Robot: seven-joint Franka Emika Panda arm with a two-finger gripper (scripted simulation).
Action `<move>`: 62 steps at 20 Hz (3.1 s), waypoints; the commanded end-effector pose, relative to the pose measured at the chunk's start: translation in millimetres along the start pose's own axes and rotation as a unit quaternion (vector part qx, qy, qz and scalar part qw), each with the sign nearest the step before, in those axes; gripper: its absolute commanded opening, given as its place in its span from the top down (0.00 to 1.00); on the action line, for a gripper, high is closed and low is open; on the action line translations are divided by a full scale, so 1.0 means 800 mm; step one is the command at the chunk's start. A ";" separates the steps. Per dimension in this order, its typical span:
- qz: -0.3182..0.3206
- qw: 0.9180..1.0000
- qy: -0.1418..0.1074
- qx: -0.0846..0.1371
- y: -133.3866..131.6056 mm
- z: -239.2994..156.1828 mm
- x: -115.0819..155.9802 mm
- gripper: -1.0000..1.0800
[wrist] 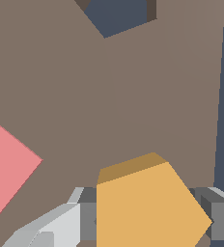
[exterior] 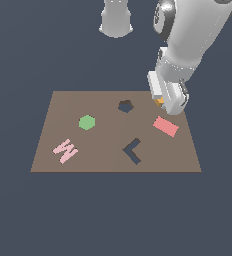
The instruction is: Insert a designated object into the corresponding slot on a board.
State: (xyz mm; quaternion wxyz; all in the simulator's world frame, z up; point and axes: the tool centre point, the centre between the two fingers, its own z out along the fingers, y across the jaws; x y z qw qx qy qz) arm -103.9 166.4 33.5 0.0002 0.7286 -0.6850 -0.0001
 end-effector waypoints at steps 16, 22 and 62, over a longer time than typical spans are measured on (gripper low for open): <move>-0.144 0.990 0.000 0.001 0.009 -0.004 0.073 1.00; -0.217 0.976 0.000 0.001 0.004 -0.006 0.111 1.00; -0.329 0.944 0.000 0.001 -0.018 0.004 0.168 0.04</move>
